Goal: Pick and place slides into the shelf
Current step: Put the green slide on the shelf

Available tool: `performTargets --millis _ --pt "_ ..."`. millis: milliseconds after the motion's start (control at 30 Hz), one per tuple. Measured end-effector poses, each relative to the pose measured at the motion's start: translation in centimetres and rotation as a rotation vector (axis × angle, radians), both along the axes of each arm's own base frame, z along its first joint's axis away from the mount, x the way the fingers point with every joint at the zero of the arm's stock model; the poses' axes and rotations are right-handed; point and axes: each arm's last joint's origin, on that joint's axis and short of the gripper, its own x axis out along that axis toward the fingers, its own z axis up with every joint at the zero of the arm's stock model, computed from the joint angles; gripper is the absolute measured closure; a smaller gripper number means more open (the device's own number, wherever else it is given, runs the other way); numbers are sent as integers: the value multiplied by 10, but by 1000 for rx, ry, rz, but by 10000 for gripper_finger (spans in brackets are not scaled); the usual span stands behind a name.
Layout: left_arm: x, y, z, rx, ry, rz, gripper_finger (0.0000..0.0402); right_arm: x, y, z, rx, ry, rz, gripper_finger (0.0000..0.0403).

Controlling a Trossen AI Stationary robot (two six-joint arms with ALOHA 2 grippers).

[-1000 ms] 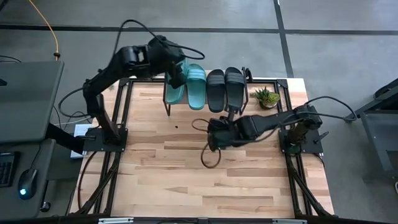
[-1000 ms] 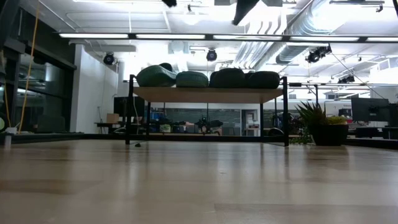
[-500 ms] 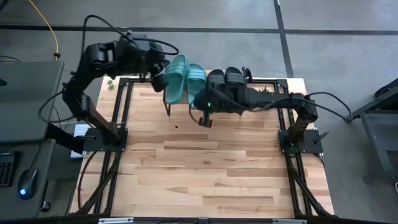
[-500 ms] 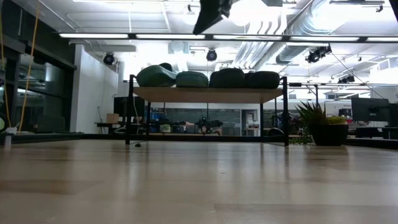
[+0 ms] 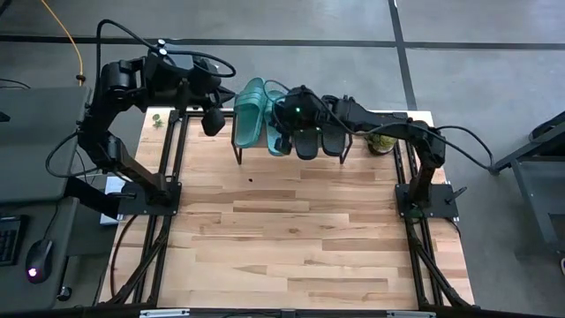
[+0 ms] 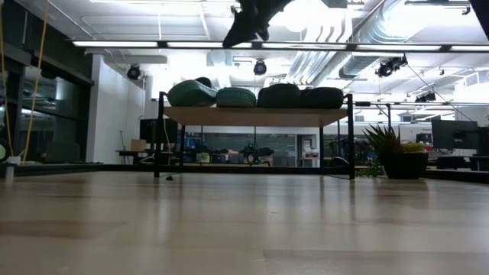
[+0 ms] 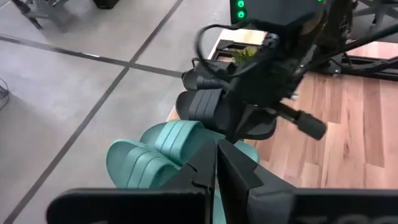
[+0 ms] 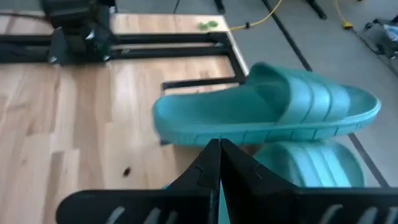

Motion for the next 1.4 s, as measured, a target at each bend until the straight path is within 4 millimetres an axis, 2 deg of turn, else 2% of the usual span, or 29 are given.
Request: performTargets --millis 233,400,767,1000,1200,1400 --pt "0 0 0 10 6 -8 397 11 -43 -19 36 -50 -25 403" --pt "0 0 0 16 15 -14 399 19 -65 -34 42 -84 -35 403" --pt "-1 0 -2 9 31 -15 400 34 -78 -46 28 -172 -38 403" --pt "0 -1 -2 2 28 -30 399 42 -82 -73 80 -94 -35 403" --pt "-1 -1 -2 1 28 -31 399 37 -84 -85 102 13 -75 403" --pt "-1 -1 -2 -1 28 -33 399 35 -82 -73 63 -27 -102 403"
